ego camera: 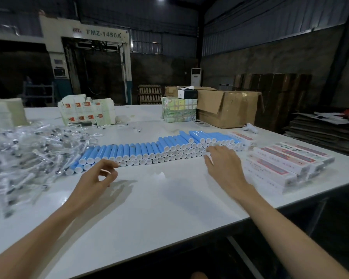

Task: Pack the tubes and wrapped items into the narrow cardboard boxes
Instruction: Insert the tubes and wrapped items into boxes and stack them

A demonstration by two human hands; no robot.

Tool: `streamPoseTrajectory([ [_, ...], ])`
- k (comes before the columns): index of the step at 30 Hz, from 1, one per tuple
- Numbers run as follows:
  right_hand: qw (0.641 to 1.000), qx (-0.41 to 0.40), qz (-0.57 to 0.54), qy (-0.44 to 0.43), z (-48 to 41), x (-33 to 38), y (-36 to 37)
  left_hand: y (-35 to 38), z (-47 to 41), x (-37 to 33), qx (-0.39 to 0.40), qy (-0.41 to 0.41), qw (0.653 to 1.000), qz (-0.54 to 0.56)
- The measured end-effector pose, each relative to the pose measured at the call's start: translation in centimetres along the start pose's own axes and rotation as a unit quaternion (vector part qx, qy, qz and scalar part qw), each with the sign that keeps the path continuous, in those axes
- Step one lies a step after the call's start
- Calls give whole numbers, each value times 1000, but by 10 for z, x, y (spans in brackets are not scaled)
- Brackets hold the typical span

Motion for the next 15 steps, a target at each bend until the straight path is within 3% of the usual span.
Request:
streamPoseTrajectory([
  [3, 974, 45, -224, -9, -17, 90, 28, -9, 5, 1, -17, -17, 998, -60],
  [7, 893, 134, -430, 17, -27, 189, 82, -20, 6, 2, -37, -37, 988, -145],
  [10, 861, 137, -490, 17, -23, 231, 112, -31, 8, -5, -54, -29, 975, -215],
  [15, 840, 180, -512, 25, -16, 245, 156, -80, 19, -7, -83, -33, 946, -311],
])
Point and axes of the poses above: each hand's wrist, its own z-axis away from the middle knuckle, its own y-axis out of the palm, x = y × z, the point moved 8 cm from there along -z, towards the middle knuckle, and after that the axes turned 3 degrees about -z, right-handed, at the moved point
